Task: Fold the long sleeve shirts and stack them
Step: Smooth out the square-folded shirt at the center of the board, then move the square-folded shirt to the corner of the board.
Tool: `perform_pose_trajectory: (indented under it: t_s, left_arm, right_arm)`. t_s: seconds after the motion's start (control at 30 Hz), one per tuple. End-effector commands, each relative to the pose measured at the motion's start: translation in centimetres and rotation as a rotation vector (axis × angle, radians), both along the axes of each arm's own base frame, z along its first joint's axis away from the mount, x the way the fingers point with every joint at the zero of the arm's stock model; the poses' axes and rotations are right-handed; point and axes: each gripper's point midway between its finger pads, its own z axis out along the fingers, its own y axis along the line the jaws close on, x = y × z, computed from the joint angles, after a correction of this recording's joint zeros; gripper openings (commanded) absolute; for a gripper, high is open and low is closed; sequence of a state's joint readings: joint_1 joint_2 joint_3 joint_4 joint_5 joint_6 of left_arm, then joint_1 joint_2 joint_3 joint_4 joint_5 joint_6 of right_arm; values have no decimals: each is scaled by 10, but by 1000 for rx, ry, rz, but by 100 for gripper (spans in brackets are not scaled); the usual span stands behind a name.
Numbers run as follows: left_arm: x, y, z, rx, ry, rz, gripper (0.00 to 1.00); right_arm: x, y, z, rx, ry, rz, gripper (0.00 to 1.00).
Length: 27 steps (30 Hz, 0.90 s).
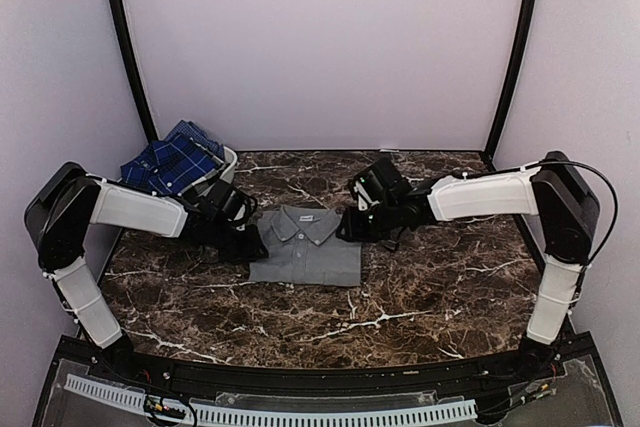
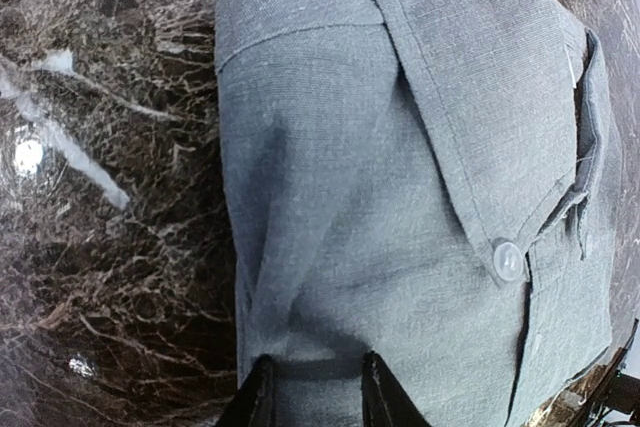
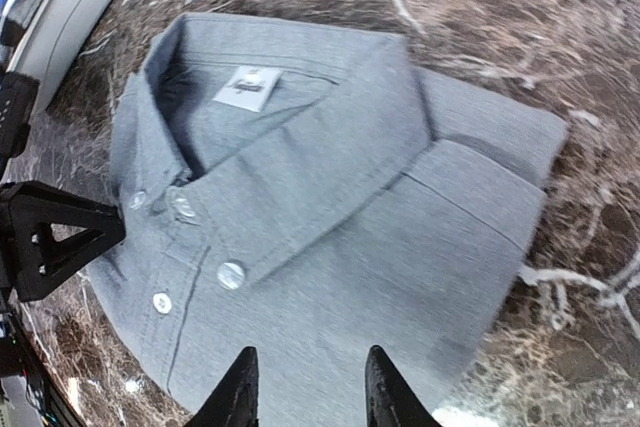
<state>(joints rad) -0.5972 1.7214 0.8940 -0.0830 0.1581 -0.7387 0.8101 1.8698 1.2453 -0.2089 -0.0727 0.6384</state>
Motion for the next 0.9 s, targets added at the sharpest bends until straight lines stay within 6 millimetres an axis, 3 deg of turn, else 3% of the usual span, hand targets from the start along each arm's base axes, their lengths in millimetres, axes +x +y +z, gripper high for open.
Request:
perform_pose_trajectory:
  t_s: [0.0, 0.17, 0.33, 0.47, 0.7, 0.87]
  left_arm:
    - [-10, 13, 1, 44, 32, 6, 29]
    - [0, 16, 27, 65, -25, 25, 32]
    - [11, 19, 59, 74, -101, 33, 38]
    - [15, 21, 70, 91, -127, 32, 39]
    - [14, 19, 76, 78, -140, 23, 40]
    - [16, 18, 82, 72, -154, 17, 40]
  right_arm:
    - [6, -36, -7, -38, -7, -83, 38]
    - [1, -50, -24, -45, 32, -96, 41]
    - [3, -43, -38, -70, 57, -72, 44]
    - [5, -34, -49, -93, 72, -56, 44]
    - [13, -28, -63, -145, 82, -61, 32]
    - [21, -23, -60, -177, 65, -48, 13]
